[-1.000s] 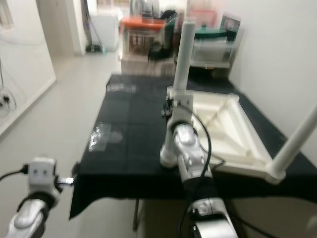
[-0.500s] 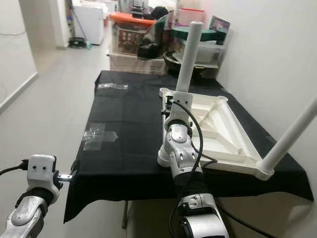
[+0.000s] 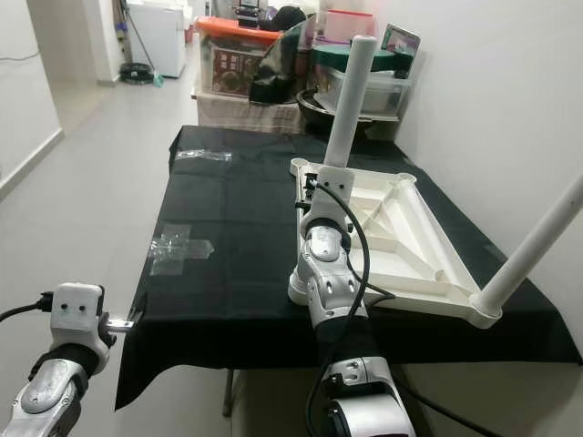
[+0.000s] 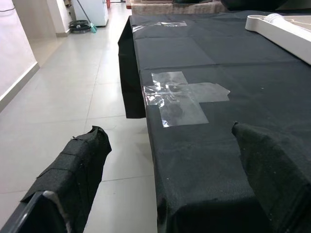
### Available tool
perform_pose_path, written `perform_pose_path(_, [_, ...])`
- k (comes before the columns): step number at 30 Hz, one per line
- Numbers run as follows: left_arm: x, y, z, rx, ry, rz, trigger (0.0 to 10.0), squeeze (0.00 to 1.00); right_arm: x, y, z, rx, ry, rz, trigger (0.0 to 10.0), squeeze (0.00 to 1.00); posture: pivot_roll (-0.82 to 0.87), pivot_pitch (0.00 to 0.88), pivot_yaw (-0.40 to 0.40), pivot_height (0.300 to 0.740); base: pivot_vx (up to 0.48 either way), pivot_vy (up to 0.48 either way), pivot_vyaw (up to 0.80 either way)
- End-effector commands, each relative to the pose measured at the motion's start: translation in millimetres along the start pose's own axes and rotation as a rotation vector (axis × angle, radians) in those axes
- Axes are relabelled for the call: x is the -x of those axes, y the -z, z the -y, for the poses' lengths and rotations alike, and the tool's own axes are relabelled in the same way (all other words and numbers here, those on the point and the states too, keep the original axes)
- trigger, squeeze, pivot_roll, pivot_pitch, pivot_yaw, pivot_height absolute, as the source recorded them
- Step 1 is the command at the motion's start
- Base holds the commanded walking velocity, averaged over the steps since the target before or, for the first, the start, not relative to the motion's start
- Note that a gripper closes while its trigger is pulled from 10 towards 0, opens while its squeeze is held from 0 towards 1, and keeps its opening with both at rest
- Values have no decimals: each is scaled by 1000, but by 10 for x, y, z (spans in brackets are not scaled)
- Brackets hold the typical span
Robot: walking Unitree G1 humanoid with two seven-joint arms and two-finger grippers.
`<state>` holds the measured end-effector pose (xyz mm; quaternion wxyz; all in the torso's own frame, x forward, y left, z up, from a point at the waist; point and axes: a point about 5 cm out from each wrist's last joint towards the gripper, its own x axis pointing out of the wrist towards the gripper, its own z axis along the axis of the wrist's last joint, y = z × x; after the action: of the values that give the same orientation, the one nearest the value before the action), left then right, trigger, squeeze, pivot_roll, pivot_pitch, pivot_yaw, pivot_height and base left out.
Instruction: Building children table
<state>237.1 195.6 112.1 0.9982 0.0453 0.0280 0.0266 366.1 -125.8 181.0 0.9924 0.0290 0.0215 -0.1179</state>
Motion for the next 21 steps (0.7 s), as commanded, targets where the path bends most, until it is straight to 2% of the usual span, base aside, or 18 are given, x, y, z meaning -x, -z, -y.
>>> perform_pose_path(1, [-17,21,26,-1,12,-3,10000,0,45,473,172,45,74,-214,10000,0,65,0,-116,740,0,0,0])
perform_pose_path(5, [-22,23,31,-2,16,-4,10000,0,37,392,159,24,71,-201,10000,0,62,0,-113,740,0,0,0])
perform_pose_path(21, [-16,27,32,-9,22,-5,10000,0,86,318,148,21,52,-174,10000,0,62,0,-109,740,0,0,0])
